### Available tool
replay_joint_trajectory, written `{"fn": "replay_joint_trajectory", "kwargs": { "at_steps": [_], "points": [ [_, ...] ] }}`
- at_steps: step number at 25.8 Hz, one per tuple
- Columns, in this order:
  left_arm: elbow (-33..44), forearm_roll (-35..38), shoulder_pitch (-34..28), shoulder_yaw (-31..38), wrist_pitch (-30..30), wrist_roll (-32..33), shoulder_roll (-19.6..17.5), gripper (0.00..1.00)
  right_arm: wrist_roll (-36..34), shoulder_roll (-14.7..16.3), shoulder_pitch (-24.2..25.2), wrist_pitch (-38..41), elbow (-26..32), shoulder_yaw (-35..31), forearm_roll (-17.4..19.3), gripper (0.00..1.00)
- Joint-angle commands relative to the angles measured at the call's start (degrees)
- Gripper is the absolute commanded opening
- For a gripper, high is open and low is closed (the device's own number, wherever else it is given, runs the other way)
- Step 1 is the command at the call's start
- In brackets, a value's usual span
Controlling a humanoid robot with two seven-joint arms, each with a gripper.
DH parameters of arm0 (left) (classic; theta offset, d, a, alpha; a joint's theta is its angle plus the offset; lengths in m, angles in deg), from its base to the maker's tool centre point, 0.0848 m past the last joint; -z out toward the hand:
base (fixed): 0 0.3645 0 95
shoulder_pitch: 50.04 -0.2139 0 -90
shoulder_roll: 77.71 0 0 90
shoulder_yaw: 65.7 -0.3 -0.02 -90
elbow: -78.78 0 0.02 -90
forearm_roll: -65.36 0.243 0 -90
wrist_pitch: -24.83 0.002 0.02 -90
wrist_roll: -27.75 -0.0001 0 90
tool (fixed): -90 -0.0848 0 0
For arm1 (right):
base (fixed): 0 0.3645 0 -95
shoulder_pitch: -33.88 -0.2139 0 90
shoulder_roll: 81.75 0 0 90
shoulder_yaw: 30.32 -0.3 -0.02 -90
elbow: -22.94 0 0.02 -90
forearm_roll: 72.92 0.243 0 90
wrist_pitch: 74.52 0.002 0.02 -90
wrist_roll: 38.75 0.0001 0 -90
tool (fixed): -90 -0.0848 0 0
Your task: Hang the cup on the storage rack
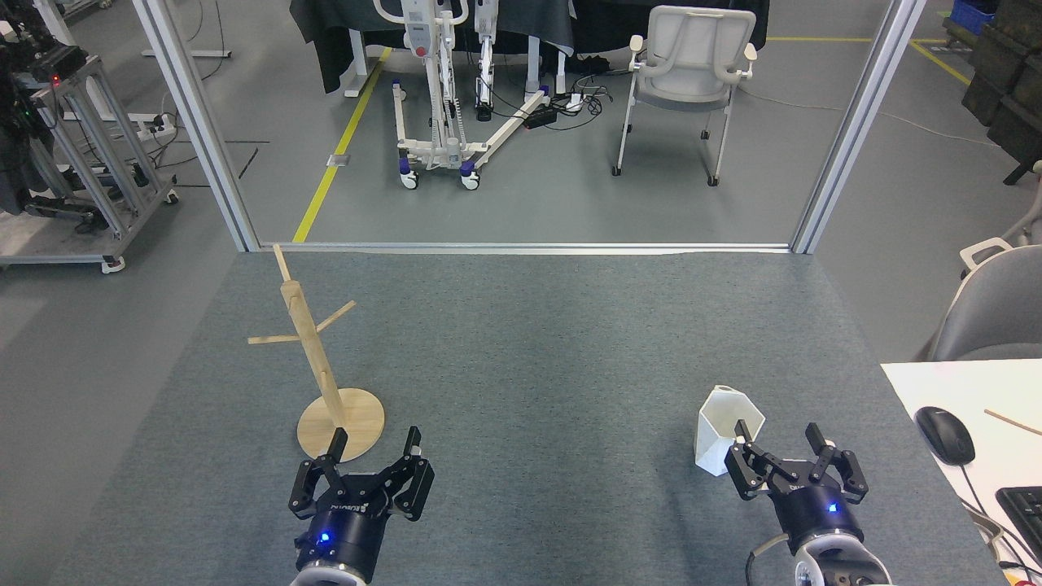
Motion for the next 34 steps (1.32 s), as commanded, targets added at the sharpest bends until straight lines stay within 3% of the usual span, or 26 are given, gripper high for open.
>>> {"fn": "replay_joint_trajectory", "kwargs": {
  "at_steps": [1, 21, 34],
  "points": [
    [0.0, 0.0, 0.0, 0.0, 0.0, 0.0, 0.0, 0.99, -0.1, -0.3, -1.2, 0.5, -0.9, 0.8, 0.0, 0.99],
    [-0.1, -0.1, 0.0, 0.0, 0.0, 0.0, -0.3, 0.99, 0.1, -1.8, -7.5, 0.5, -9.2, 4.5, 0.0, 0.99],
    [0.0, -0.1, -0.1, 0.1, 0.0, -0.1, -0.3, 0.99, -0.1, -2.1, -8.3, 1.0, -8.6, 4.4, -0.1, 0.99]
  ]
}}
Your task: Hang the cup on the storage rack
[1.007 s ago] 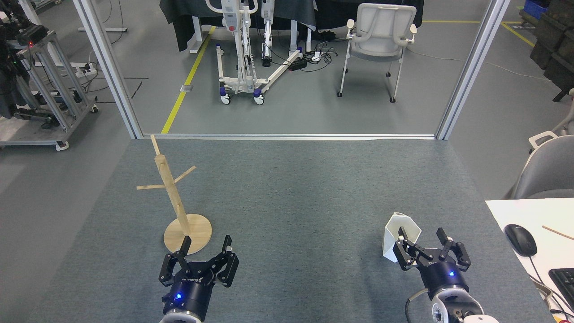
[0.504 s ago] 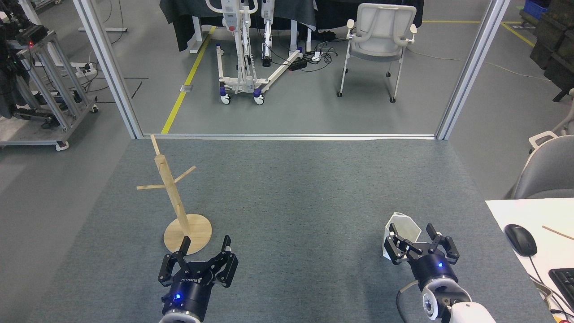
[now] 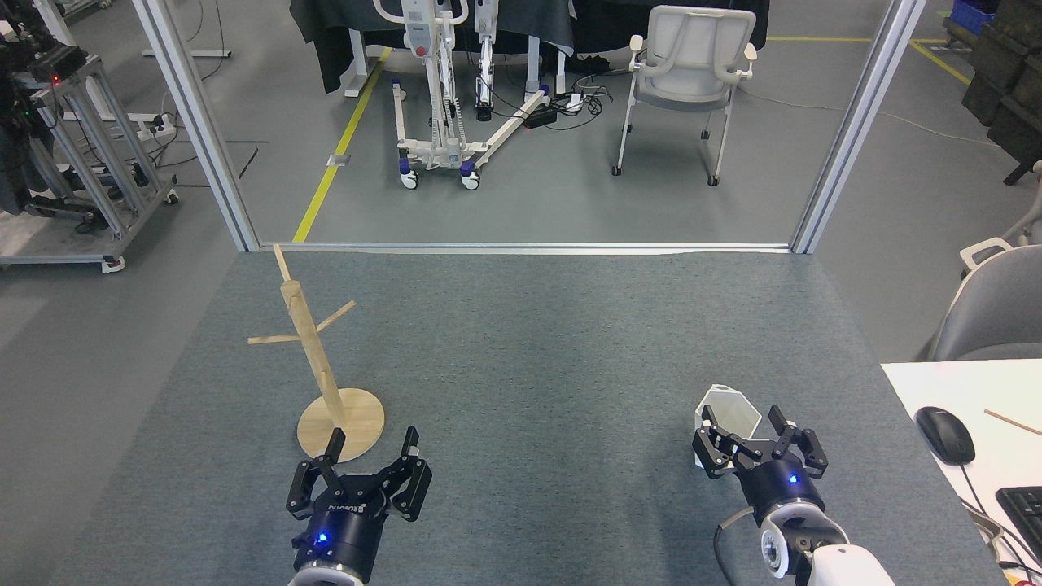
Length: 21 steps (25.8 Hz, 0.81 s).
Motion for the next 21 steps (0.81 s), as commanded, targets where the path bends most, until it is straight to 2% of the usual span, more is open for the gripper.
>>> {"fn": "replay_joint_trajectory", "kwargs": {
  "at_steps": [1, 21],
  "points": [
    [0.1, 0.0, -0.1, 0.0, 0.0, 0.0, 0.0, 0.99, -0.4, 0.3, -0.9, 0.8, 0.6, -0.1, 0.0, 0.99],
    [0.1, 0.0, -0.2, 0.0, 0.0, 0.0, 0.0, 0.99, -0.2, 0.1, -0.8, 1.7, -0.2, 0.0, 0.0, 0.99]
  ]
}}
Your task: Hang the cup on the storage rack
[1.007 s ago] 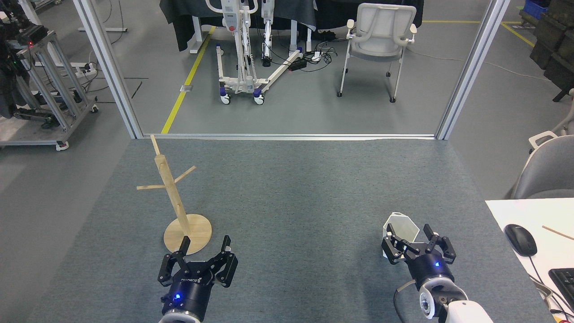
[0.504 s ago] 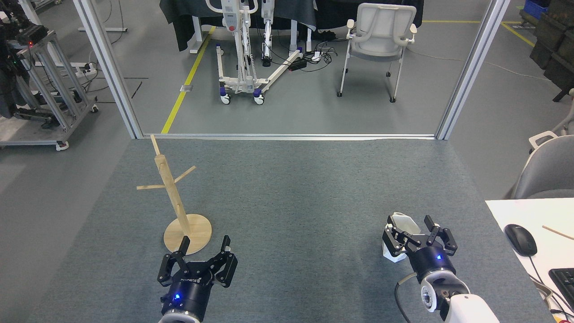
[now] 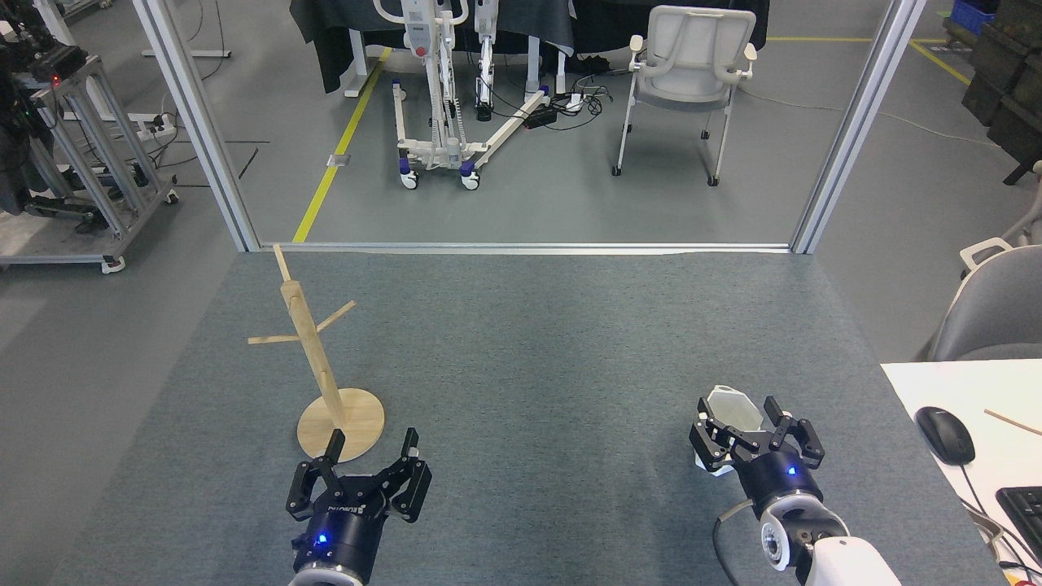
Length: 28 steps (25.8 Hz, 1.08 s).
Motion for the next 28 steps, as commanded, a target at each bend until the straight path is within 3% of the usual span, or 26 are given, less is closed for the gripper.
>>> {"fn": "replay_joint_trajectory", "kwargs": {
  "at_steps": [1, 11, 28],
  "points": [
    [0.0, 0.0, 0.0, 0.0, 0.0, -0.1, 0.0, 0.99, 0.1, 0.1, 0.0, -0.1, -0.3, -0.1, 0.0, 0.99],
    [-0.1, 0.0, 0.1, 0.0, -0.1, -0.1, 0.1, 0.99, 4.4, 0.1, -0.1, -0.1, -0.4, -0.1, 0.0, 0.99],
    [-0.4, 0.0, 0.2, 0.1, 0.0, -0.1, -0.1, 0.99, 4.2, 0.2, -0.9, 0.0, -0.5, -0.5, 0.1, 0.99]
  ]
}}
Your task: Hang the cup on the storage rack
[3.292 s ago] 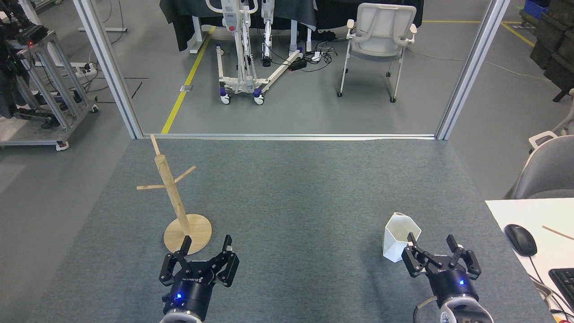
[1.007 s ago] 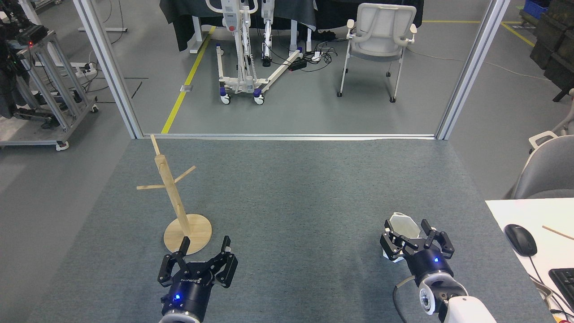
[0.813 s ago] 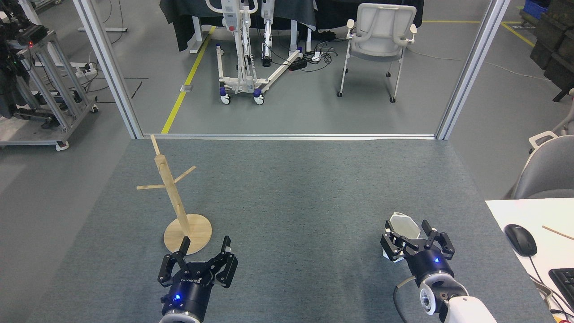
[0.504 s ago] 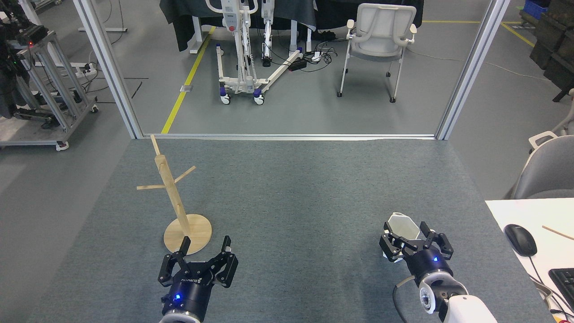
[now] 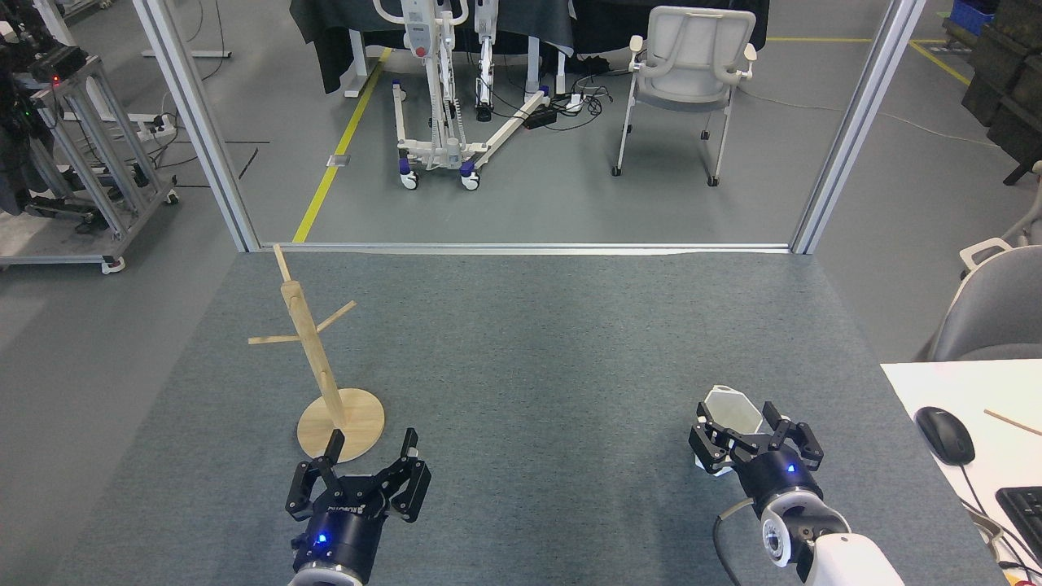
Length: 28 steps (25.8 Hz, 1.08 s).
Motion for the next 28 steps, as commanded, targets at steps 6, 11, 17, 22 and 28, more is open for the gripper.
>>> {"fn": "replay_joint_trajectory", "kwargs": {
  "at_steps": [6, 11, 17, 22, 28],
  "points": [
    [0.0, 0.0, 0.0, 0.1, 0.0, 0.0, 0.0, 0.99, -0.5, 0.1, -0.6, 0.2, 0.7, -0.1, 0.0, 0.99],
    [0.0, 0.0, 0.0, 0.1, 0.0, 0.0, 0.0, 0.99, -0.6, 0.1, -0.3, 1.3, 3.3, -0.3, 0.1, 0.99],
    [0.0, 0.0, 0.1, 0.1, 0.0, 0.0, 0.0, 0.99, -0.7, 0.2, 3.7, 1.3, 7.5, -0.6, 0.0, 0.99],
    [0.0, 0.0, 0.1, 0.1, 0.0, 0.0, 0.0, 0.99, -0.8, 0.4, 13.7, 0.9, 14.6, -4.1, 0.0, 0.99],
    [0.0, 0.0, 0.0, 0.1, 0.0, 0.0, 0.0, 0.99, -0.7, 0.8, 15.1, 0.6, 13.7, -4.4, 0.0, 0.99]
  ]
}}
